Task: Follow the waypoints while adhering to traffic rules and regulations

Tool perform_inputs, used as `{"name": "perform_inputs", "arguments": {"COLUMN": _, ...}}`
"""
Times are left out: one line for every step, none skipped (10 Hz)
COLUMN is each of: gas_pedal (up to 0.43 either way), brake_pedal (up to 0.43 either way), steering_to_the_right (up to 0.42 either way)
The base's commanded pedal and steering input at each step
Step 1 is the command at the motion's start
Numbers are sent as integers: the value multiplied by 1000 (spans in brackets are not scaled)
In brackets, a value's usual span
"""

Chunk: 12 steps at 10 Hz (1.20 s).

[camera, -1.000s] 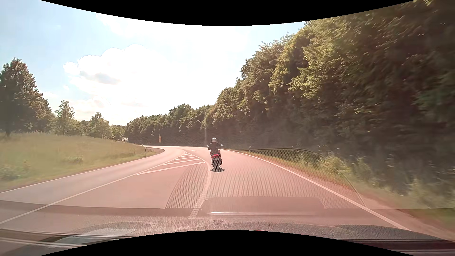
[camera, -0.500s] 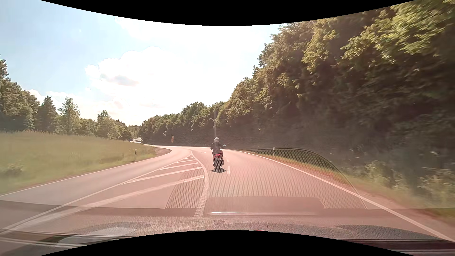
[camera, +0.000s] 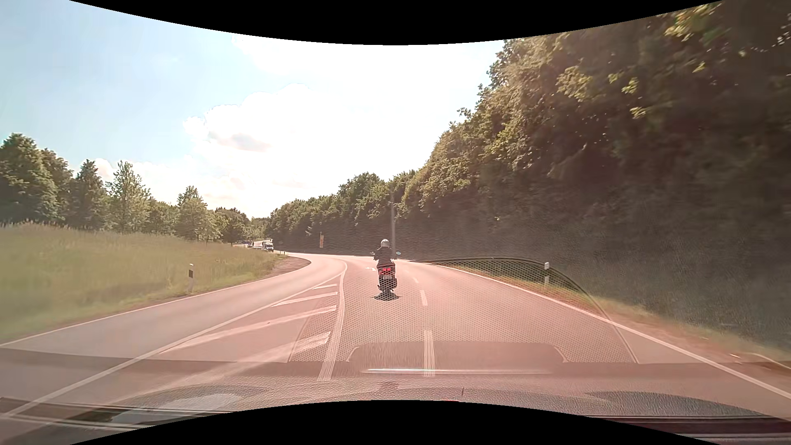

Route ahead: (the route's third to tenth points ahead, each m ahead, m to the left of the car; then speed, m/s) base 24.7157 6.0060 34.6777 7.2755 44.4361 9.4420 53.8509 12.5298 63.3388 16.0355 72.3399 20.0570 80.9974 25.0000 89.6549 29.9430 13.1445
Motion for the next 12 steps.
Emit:
{"name": "perform_inputs", "arguments": {"gas_pedal": 110, "brake_pedal": 6, "steering_to_the_right": -44}}
{"name": "perform_inputs", "arguments": {"gas_pedal": 110, "brake_pedal": 12, "steering_to_the_right": -42}}
{"name": "perform_inputs", "arguments": {"gas_pedal": 110, "brake_pedal": 12, "steering_to_the_right": -41}}
{"name": "perform_inputs", "arguments": {"gas_pedal": 110, "brake_pedal": 12, "steering_to_the_right": -41}}
{"name": "perform_inputs", "arguments": {"gas_pedal": 110, "brake_pedal": 12, "steering_to_the_right": -40}}
{"name": "perform_inputs", "arguments": {"gas_pedal": 110, "brake_pedal": 12, "steering_to_the_right": -40}}
{"name": "perform_inputs", "arguments": {"gas_pedal": 110, "brake_pedal": 12, "steering_to_the_right": -39}}
{"name": "perform_inputs", "arguments": {"gas_pedal": 110, "brake_pedal": 12, "steering_to_the_right": -37}}
{"name": "perform_inputs", "arguments": {"gas_pedal": 110, "brake_pedal": 12, "steering_to_the_right": -34}}
{"name": "perform_inputs", "arguments": {"gas_pedal": 118, "brake_pedal": 12, "steering_to_the_right": -27}}
{"name": "perform_inputs", "arguments": {"gas_pedal": 150, "brake_pedal": 6, "steering_to_the_right": -18}}
{"name": "perform_inputs", "arguments": {"gas_pedal": 150, "brake_pedal": 12, "steering_to_the_right": -17}}
